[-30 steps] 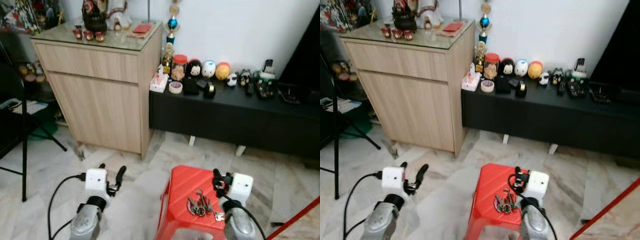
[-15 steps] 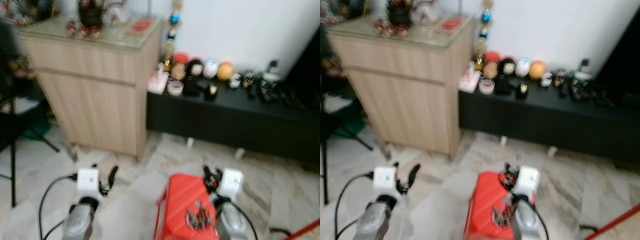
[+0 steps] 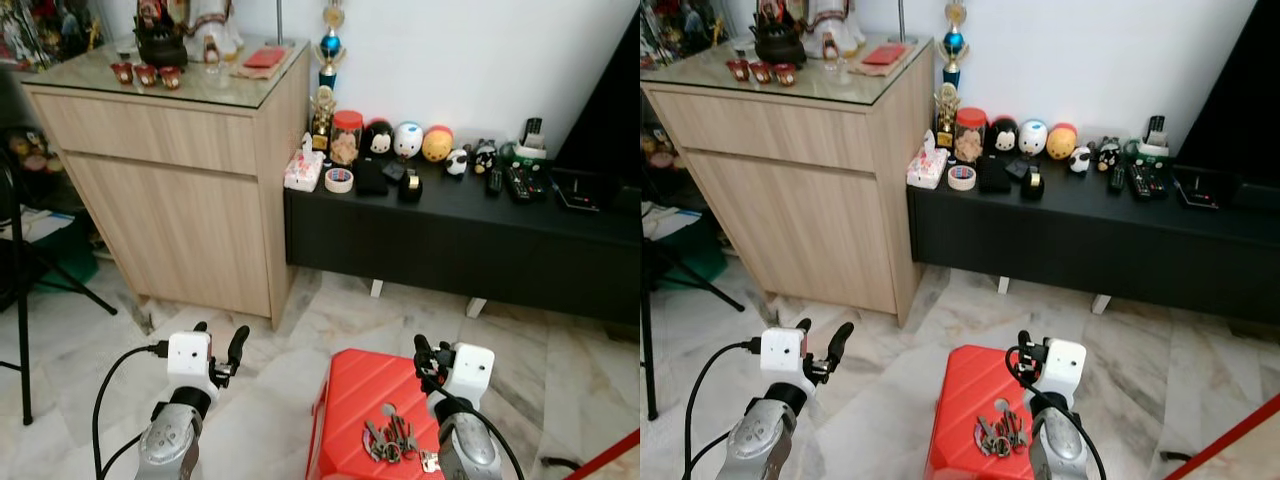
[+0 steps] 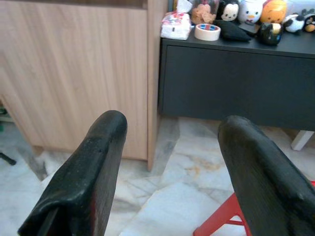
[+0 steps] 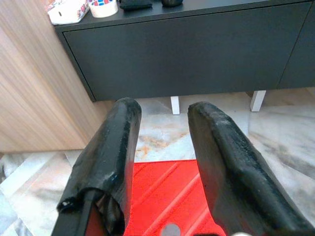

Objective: Hang keys on a hook

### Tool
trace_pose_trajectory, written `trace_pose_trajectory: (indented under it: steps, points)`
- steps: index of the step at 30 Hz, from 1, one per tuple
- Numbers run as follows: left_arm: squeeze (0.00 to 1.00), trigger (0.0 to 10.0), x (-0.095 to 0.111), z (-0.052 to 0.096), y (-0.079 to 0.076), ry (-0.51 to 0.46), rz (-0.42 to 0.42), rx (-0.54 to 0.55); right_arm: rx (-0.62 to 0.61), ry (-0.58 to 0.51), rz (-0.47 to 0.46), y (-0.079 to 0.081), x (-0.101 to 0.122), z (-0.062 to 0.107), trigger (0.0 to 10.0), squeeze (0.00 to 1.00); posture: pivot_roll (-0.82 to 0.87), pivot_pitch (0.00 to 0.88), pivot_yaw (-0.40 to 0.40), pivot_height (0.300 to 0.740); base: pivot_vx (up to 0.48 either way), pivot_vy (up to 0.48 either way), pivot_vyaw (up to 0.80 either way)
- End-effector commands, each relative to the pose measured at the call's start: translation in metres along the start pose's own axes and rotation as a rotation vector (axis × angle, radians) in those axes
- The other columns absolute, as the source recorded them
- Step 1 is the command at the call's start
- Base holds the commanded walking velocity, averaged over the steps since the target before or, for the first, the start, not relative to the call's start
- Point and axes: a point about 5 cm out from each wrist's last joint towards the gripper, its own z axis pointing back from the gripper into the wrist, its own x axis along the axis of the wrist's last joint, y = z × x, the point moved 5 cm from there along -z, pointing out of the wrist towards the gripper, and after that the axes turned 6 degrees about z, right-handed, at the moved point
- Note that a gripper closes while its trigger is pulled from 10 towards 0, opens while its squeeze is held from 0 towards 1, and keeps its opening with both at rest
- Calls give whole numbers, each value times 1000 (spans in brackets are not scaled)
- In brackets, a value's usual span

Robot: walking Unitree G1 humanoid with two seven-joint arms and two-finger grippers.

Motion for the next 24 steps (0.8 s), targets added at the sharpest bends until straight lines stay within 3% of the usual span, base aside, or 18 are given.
trace_pose_trajectory:
  steps: [1,24]
  points:
    - [0,10000,-2,1,2,15,7,6,1,-24,-4,2,7,-2,10000,0,20,0,-65,740,0,319,0]
    - [0,10000,-2,0,-3,11,-3,-13,8,-37,10,0,9,-2,10000,0,9,0,-62,740,0,13,0]
